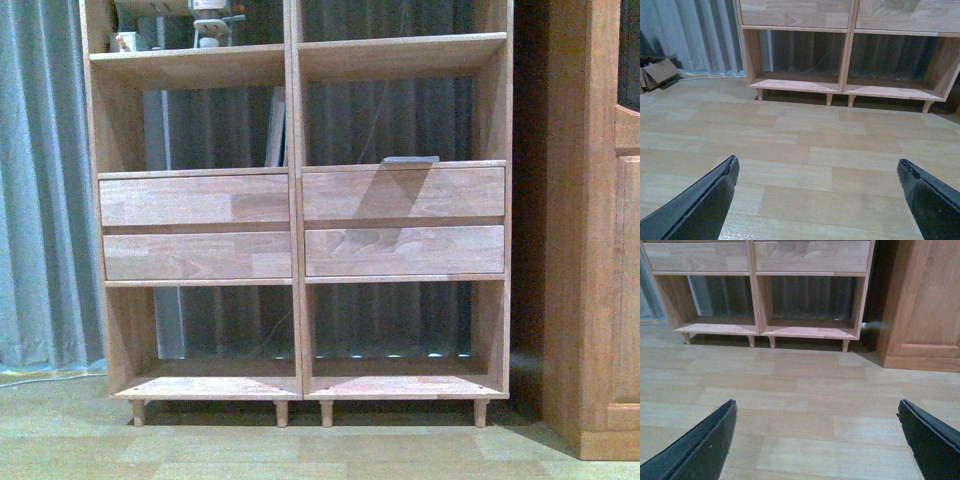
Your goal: Organize books on shelf
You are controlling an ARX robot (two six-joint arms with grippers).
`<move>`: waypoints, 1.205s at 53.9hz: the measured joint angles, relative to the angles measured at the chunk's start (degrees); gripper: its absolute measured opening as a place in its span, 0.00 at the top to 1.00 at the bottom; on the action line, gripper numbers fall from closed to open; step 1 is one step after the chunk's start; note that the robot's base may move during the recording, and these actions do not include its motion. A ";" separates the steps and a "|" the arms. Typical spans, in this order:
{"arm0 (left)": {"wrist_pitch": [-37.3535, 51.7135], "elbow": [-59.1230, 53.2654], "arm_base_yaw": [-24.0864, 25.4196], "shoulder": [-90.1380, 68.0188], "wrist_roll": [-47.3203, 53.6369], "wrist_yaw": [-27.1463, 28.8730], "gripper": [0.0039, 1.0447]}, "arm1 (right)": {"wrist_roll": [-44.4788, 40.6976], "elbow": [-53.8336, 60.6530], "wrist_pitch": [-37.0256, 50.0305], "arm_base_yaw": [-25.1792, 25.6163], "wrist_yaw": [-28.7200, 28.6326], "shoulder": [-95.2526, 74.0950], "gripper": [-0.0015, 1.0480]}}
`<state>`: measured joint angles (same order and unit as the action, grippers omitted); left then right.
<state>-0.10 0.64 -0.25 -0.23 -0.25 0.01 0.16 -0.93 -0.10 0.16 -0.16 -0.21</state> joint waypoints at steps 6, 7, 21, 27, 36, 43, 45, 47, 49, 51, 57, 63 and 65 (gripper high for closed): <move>0.00 0.00 0.00 0.00 0.00 0.00 0.06 | 0.00 0.00 0.00 0.00 0.00 0.00 0.07; 0.00 0.00 0.00 0.00 0.00 0.00 0.06 | 0.00 0.00 0.00 0.00 0.00 0.00 0.07; 0.00 0.00 0.00 0.00 0.00 0.00 0.06 | 0.00 0.00 0.00 0.00 0.00 0.00 0.07; 0.00 0.00 0.00 0.00 0.00 0.02 0.06 | 0.00 0.00 0.00 0.00 0.00 0.00 0.07; 0.00 0.00 0.00 0.00 0.00 0.00 0.06 | 0.00 0.00 -0.02 0.00 -0.02 0.00 0.07; 0.00 0.00 0.00 0.00 0.00 0.00 0.06 | 0.00 0.00 0.00 0.00 -0.02 0.00 0.07; 0.00 0.00 0.00 0.00 0.00 0.00 0.06 | 0.00 0.00 0.00 0.00 0.00 0.00 0.07; 0.00 0.00 0.00 0.00 0.00 0.00 0.06 | 0.00 0.00 0.00 0.00 0.00 0.00 0.07; 0.00 0.00 0.00 0.00 0.00 0.00 0.06 | 0.00 0.00 0.00 0.00 0.00 0.00 0.07; 0.00 0.00 0.00 0.00 0.00 0.00 0.06 | 0.00 0.00 0.00 0.00 -0.02 0.02 0.07; 0.00 0.00 0.00 -0.02 0.00 0.00 0.06 | 0.00 0.00 0.00 0.00 -0.02 0.02 0.07; 0.00 0.00 0.00 -0.02 0.00 0.00 0.06 | 0.00 0.00 -0.02 0.00 -0.02 0.02 0.07; -0.02 0.00 0.00 0.00 0.00 0.00 0.06 | 0.00 0.00 -0.02 0.00 0.00 0.02 0.07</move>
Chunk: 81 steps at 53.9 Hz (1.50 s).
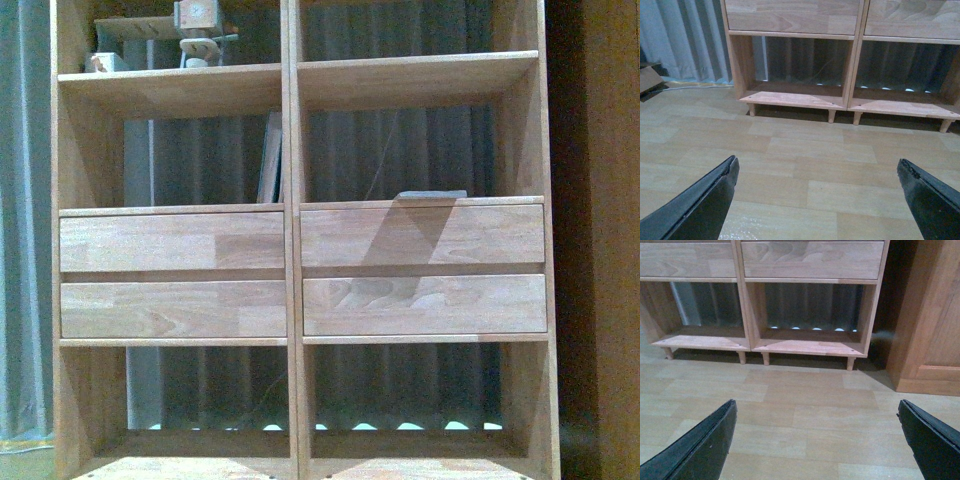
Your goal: Organize books on shelf
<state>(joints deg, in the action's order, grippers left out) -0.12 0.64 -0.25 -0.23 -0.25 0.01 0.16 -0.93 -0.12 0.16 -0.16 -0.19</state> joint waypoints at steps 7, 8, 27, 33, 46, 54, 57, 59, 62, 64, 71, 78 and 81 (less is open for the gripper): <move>0.02 0.00 0.00 -0.02 0.00 0.00 0.06 | 0.00 0.00 0.02 0.00 -0.02 -0.02 0.07; 0.02 0.00 0.00 -0.02 0.00 0.00 0.06 | 0.00 0.00 0.00 0.00 0.00 -0.02 0.07; 0.02 0.00 0.00 -0.02 0.00 0.00 0.06 | 0.00 0.00 0.00 0.00 -0.04 0.00 0.07; 0.02 0.00 0.00 -0.02 0.00 0.02 0.06 | 0.00 0.00 0.00 0.00 -0.02 0.00 0.07; 0.02 0.00 0.00 0.00 0.00 0.00 0.06 | 0.00 0.00 0.00 0.00 0.00 0.02 0.07; 0.02 0.00 0.00 0.00 0.00 0.02 0.06 | 0.00 0.00 0.00 0.00 -0.02 0.02 0.07; 0.00 0.00 0.00 -0.02 0.00 0.00 0.06 | 0.00 0.00 0.00 0.00 -0.02 0.02 0.07; 0.00 0.00 0.00 -0.02 0.00 0.04 0.06 | 0.00 0.00 0.00 0.00 -0.02 0.02 0.07; 0.00 0.00 0.00 0.00 0.00 0.00 0.06 | 0.00 0.00 0.00 0.00 0.00 0.02 0.07; 0.00 0.00 0.00 -0.02 0.00 0.00 0.06 | 0.00 0.00 0.00 0.00 0.00 0.02 0.07; 0.00 0.00 0.00 -0.02 0.00 0.00 0.06 | 0.00 0.00 0.00 0.00 0.00 0.02 0.07; 0.00 0.00 0.00 -0.02 0.00 0.02 0.06 | 0.00 0.00 0.00 0.00 0.00 0.02 0.07; 0.02 0.00 0.00 -0.02 0.00 -0.02 0.06 | 0.00 0.00 0.00 0.00 0.00 0.02 0.07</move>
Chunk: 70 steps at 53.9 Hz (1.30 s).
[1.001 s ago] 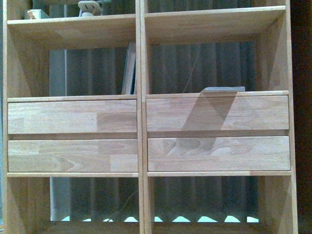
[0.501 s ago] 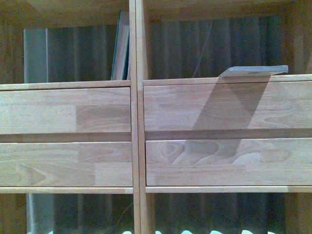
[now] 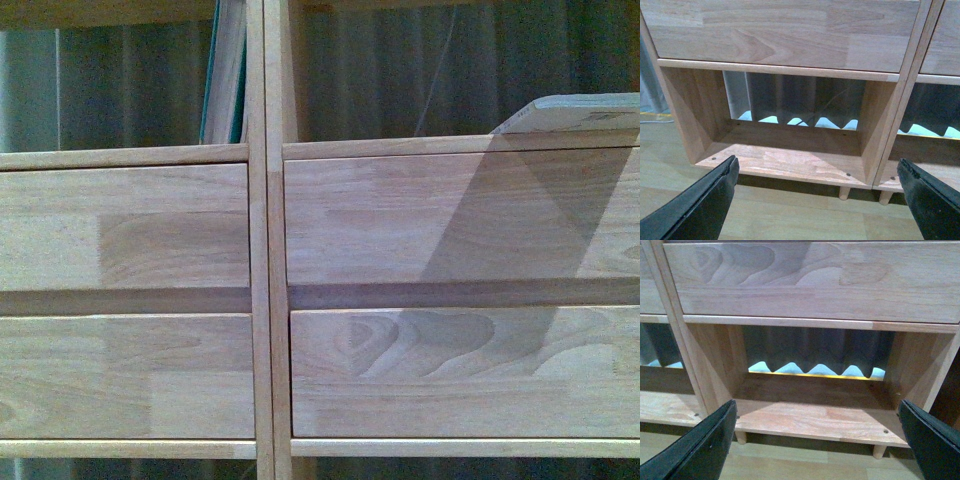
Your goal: Organize books on shelf
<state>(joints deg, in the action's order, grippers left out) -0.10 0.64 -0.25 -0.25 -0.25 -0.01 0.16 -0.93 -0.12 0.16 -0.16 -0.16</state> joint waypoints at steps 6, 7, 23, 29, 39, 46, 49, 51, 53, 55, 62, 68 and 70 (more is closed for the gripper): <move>0.00 0.00 0.00 0.00 0.00 0.02 0.06 | 0.00 0.00 0.00 0.00 0.00 0.00 0.07; 0.00 0.00 0.00 -0.02 0.00 0.02 0.06 | 0.00 0.00 0.00 0.00 0.00 0.00 0.07; -0.02 0.00 0.00 0.00 0.00 0.02 0.06 | 14.58 -7.43 5.14 6.84 -16.17 -12.63 0.07; -0.02 0.00 0.00 0.00 0.00 0.02 0.06 | 17.90 -16.35 14.58 8.61 -15.87 -23.39 0.07; 0.00 0.00 0.00 0.00 0.00 0.02 0.06 | 18.45 -24.15 21.49 8.11 -13.64 -34.80 0.07; 0.00 0.00 0.00 0.00 0.00 0.02 0.06 | 16.09 -19.96 23.85 7.32 -11.63 -30.67 0.07; 0.00 0.00 0.00 0.00 0.00 0.02 0.06 | 13.92 -15.32 25.38 7.65 -11.39 -25.53 0.07; -0.02 0.00 0.00 0.00 0.00 0.02 0.06 | 12.70 -12.68 25.55 8.20 -11.45 -22.32 0.07; 0.00 0.00 0.00 0.00 0.00 0.02 0.06 | 11.91 -9.07 25.24 9.51 -12.17 -17.49 0.07; 0.00 0.00 0.00 0.00 0.00 0.02 0.06 | 11.58 -6.27 25.75 10.82 -12.66 -14.16 0.07; 0.00 0.00 0.00 0.00 0.02 0.00 0.06 | 10.01 0.52 28.57 14.60 -12.20 -7.28 0.07; 0.00 0.00 0.00 0.00 0.02 0.02 0.06 | 7.80 0.76 24.37 11.98 -9.35 -2.49 0.07; 0.00 0.00 0.00 0.00 0.00 0.04 0.06 | 6.60 0.79 23.80 10.84 -8.07 -1.57 0.07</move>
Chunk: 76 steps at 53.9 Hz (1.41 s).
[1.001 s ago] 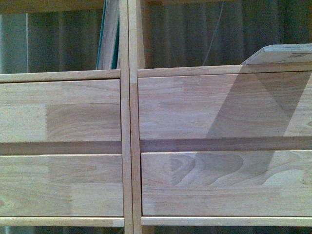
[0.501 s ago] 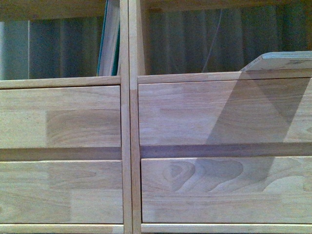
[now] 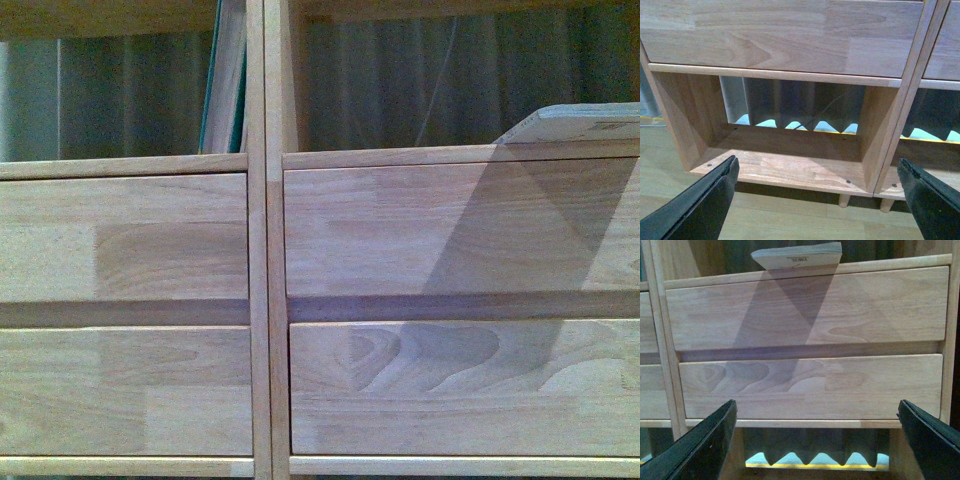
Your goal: Organize books on shelf
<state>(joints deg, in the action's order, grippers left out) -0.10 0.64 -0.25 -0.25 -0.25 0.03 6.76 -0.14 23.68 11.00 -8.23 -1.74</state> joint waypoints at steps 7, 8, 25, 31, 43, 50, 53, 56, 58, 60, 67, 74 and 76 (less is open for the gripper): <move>0.00 0.00 0.00 0.00 0.00 -0.02 0.06 | -1.64 0.02 -0.55 -1.86 1.66 0.81 0.07; 0.00 0.00 0.00 0.00 0.00 -0.02 0.06 | -1.70 0.02 -0.55 -1.95 1.75 0.83 0.07; -0.02 0.00 0.00 0.00 0.00 -0.02 0.06 | -2.12 0.04 -0.63 -2.12 2.05 1.09 0.07; -0.02 0.00 0.00 0.00 0.00 -0.02 0.06 | -2.14 0.04 -0.68 -2.12 2.03 1.09 0.07; -0.02 0.00 0.00 0.00 0.00 -0.02 0.06 | -2.25 0.04 -0.68 -2.14 1.97 1.09 0.07; 0.00 0.00 0.00 0.00 0.00 -0.02 0.06 | -2.34 0.04 -0.68 -2.14 2.08 1.11 0.07; 0.00 0.00 0.00 0.00 0.04 -0.02 0.06 | -2.32 0.04 -0.70 -2.14 1.99 1.09 0.07; 0.00 0.00 0.00 0.00 0.02 -0.04 0.06 | -2.36 0.04 -0.72 -2.14 2.08 1.11 0.07; 0.00 0.00 0.00 0.02 0.02 0.00 0.06 | -2.38 0.04 -0.72 -2.16 1.97 1.11 0.07; 0.00 0.00 0.00 0.02 -0.02 -0.02 0.06 | -2.36 0.04 -0.72 -2.16 2.01 1.11 0.07; 0.00 0.00 0.00 0.02 0.02 0.00 0.06 | 1.46 -1.01 -13.92 -0.04 -5.05 -0.20 0.07; 0.00 0.00 0.00 0.00 0.02 -0.04 0.06 | 10.47 -6.97 -8.02 -0.85 -7.72 -15.13 0.07; 0.00 0.00 0.00 0.00 0.02 -0.02 0.06 | 12.48 -9.44 -4.96 -1.55 -7.50 -19.37 0.07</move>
<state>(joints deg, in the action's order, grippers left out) -0.10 0.64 -0.25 -0.25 -0.23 0.01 19.25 -9.58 18.72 9.45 -15.73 -21.10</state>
